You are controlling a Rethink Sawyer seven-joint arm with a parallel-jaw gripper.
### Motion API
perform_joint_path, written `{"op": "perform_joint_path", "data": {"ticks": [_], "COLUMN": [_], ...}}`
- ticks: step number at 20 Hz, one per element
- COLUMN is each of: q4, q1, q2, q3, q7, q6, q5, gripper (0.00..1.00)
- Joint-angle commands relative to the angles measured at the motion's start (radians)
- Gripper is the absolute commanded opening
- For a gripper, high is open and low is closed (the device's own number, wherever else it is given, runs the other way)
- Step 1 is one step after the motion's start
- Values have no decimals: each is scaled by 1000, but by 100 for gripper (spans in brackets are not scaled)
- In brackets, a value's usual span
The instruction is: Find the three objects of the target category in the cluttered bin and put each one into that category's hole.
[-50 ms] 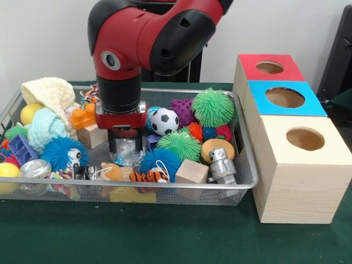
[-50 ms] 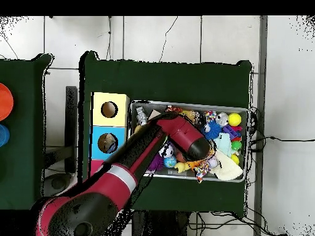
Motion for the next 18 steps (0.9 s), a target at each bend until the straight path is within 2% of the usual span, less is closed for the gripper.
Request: {"op": "perform_joint_path", "data": {"ticks": [1,10,18], "q4": [-86,-111,-114], "q1": [21,17,16], "q2": [109,129,131], "q3": [88,96,92], "q7": [-92,-94,-91], "q6": [163,203,186], "q5": [34,39,37], "gripper": [100,100,100]}}
